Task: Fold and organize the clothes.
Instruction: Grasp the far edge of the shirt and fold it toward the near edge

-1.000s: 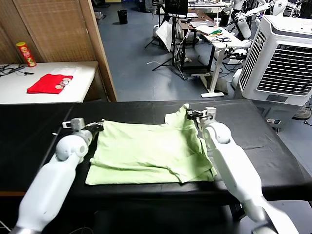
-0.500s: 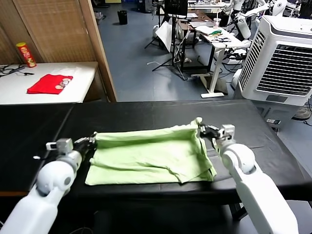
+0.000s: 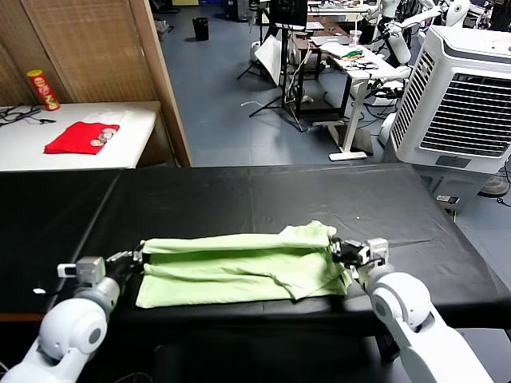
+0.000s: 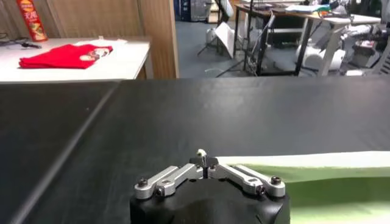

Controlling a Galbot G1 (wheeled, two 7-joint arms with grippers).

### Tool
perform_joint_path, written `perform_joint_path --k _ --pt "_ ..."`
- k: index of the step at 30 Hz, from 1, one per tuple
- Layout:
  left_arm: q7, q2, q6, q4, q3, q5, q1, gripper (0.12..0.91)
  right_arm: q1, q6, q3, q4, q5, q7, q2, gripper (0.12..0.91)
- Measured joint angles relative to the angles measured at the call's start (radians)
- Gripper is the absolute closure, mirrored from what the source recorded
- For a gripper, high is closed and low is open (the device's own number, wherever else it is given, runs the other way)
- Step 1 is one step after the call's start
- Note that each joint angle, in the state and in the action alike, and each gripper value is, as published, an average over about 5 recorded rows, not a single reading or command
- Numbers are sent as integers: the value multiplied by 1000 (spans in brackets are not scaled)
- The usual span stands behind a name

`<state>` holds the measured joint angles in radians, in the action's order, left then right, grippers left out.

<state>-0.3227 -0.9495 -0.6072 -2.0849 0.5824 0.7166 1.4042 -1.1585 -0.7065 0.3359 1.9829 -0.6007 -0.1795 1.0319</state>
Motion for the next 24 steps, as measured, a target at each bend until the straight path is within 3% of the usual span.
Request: perform_joint_path --k 7,10,13,20,24 --pt "-2 -21 -9 -26 8 -19 57 902 -34 -9 17 28 1 -2 -5 904" --pt "-8 -28 -20 -41 13 -25 76 890 -48 -17 31 44 -1 0 -16 868" --pt "-19 -31 -32 -58 19 -26 94 788 -60 -26 46 64 -11 4 -28 741" --pt "-23 -27 -55 -93 41 1 104 395 -21 -8 67 88 -44 8 -47 349" --pt "-25 -43 -44 -71 42 13 51 253 52 48 42 35 -2 7 -25 240"
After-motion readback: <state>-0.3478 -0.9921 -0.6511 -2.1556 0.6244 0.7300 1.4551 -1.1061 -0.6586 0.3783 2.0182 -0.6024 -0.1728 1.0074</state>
